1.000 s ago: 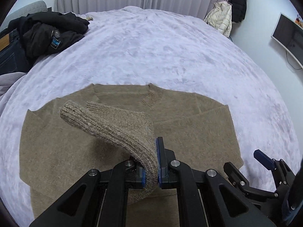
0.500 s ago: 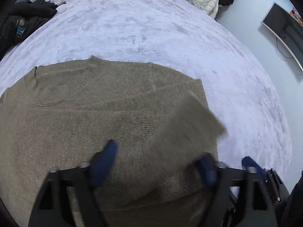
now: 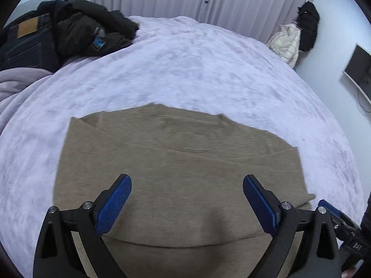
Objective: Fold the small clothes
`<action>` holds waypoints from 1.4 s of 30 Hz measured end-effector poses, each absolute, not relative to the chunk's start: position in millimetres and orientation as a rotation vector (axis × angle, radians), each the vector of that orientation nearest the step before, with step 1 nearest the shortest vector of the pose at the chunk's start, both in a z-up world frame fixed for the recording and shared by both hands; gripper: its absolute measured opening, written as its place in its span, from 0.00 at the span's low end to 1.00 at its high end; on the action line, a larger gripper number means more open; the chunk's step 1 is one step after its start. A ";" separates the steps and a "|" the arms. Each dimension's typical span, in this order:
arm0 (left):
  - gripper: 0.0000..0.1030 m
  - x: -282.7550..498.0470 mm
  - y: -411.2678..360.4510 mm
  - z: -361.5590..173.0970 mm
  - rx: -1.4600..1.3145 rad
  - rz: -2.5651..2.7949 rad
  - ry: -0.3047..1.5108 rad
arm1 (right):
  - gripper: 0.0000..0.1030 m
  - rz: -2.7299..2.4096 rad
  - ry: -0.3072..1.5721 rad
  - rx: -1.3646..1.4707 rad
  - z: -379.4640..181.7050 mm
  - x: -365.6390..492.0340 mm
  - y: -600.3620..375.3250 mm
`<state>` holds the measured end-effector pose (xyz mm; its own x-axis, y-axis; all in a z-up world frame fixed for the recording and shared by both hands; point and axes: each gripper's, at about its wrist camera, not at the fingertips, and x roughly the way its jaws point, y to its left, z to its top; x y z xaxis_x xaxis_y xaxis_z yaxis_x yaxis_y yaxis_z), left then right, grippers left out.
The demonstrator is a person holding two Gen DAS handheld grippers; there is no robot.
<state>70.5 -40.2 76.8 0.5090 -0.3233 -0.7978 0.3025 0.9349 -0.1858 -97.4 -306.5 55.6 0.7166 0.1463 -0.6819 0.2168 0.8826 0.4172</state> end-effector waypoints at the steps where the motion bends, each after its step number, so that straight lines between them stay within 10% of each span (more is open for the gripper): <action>1: 0.94 76.2 -28.5 69.5 -0.025 -0.342 0.985 | 0.85 -0.025 0.800 0.504 52.6 -87.9 -302.4; 22: 0.95 85.7 27.6 14.6 -0.028 -0.265 1.044 | 0.74 -0.097 0.817 0.598 54.8 -66.2 -300.3; 29: 0.96 79.6 25.7 3.7 0.024 -0.274 1.010 | 0.56 -0.077 0.893 0.631 23.5 -41.2 -295.6; 32: 0.96 83.8 27.6 16.5 -0.006 -0.283 1.018 | 0.08 -0.090 0.890 0.595 27.5 -37.2 -293.3; 42: 0.98 83.9 39.4 15.0 0.032 -0.258 1.044 | 0.13 -0.128 0.901 0.690 10.2 -51.0 -313.9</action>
<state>83.9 39.4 15.0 0.4756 -0.1958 -0.8576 0.2259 0.9694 -0.0961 -51.0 -313.9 10.2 0.6292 0.1762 -0.7570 0.3806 0.7793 0.4978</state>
